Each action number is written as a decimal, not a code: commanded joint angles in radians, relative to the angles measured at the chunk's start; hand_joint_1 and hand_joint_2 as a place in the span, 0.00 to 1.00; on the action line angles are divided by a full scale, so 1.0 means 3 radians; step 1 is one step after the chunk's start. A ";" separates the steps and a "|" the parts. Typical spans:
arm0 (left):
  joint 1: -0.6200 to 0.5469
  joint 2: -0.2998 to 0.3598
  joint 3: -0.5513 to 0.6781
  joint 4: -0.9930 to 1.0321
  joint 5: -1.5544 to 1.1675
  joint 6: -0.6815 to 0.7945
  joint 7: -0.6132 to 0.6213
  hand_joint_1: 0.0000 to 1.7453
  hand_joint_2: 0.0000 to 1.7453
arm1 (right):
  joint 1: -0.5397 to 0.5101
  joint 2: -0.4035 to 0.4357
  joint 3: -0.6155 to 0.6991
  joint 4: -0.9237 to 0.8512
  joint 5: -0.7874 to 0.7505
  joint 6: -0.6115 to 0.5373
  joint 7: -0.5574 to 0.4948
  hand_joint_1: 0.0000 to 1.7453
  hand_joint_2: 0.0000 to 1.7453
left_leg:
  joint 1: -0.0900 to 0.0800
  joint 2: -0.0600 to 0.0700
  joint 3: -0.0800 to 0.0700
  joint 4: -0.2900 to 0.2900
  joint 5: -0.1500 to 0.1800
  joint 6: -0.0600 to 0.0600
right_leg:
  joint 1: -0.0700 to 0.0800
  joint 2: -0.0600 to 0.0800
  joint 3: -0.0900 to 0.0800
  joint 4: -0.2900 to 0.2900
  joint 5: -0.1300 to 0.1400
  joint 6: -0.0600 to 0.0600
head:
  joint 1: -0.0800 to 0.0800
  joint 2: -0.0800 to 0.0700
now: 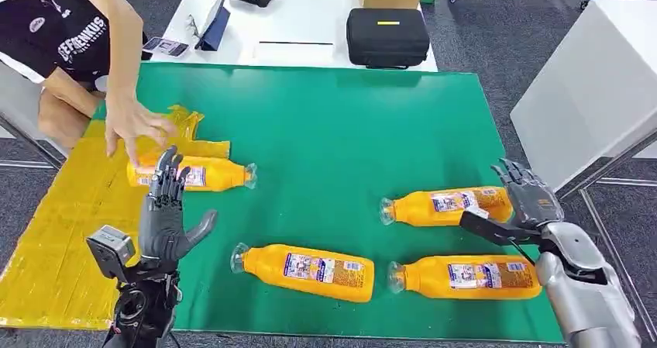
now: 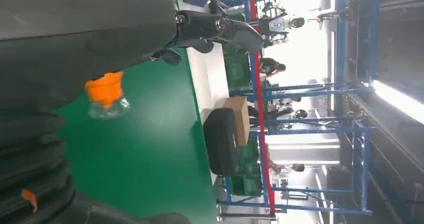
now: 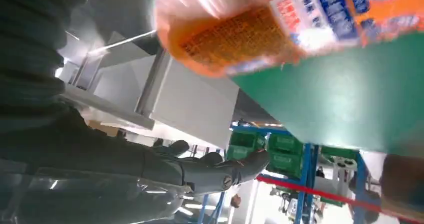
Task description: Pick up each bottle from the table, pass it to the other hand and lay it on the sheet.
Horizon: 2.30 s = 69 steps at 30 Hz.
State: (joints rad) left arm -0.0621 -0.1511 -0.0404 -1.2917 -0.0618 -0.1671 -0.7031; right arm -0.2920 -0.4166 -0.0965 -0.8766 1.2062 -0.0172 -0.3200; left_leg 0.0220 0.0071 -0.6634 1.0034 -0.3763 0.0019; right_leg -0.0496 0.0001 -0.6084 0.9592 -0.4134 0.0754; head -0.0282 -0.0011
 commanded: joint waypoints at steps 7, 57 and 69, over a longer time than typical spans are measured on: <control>-0.0090 0.0014 -0.0001 0.0092 -0.0034 0.0016 0.0016 0.00 1.00 | -0.0416 0.0281 0.0280 0.0788 0.0055 -0.0040 0.0001 0.00 1.00 | 0.0002 0.0006 0.0018 0.0000 -0.0008 0.0002 | 0.0004 0.0005 0.0016 -0.0002 -0.0004 -0.0017 | 0.0000 0.0000; -0.0026 0.0047 -0.0225 0.0047 -0.0372 -0.0026 0.0170 0.00 1.00 | -0.0557 0.1469 -0.0116 0.0274 -0.1533 -0.1438 -0.0949 1.00 1.00 | 0.0003 0.0007 0.0018 -0.0002 -0.0005 0.0000 | 0.0004 0.0007 0.0016 0.0000 -0.0004 -0.0016 | 0.0000 0.0000; -0.0385 0.0105 -0.0528 0.0082 -0.0478 -0.0275 0.0526 0.00 1.00 | -0.0285 0.2003 0.0593 -0.0139 -0.2548 -0.0598 -0.1250 1.00 1.00 | 0.0005 0.0005 0.0015 -0.0001 -0.0004 0.0001 | 0.0005 0.0003 0.0008 0.0004 -0.0005 -0.0014 | 0.0001 0.0000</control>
State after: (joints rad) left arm -0.0951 -0.1560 -0.1411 -1.3188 -0.2094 -0.2323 -0.5680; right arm -0.3652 0.0831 -0.0321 -0.8792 0.5078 -0.2634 -0.6905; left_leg 0.0238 0.0068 -0.6615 1.0031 -0.3762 0.0017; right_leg -0.0484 -0.0007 -0.6072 0.9598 -0.4143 0.0750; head -0.0278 -0.0011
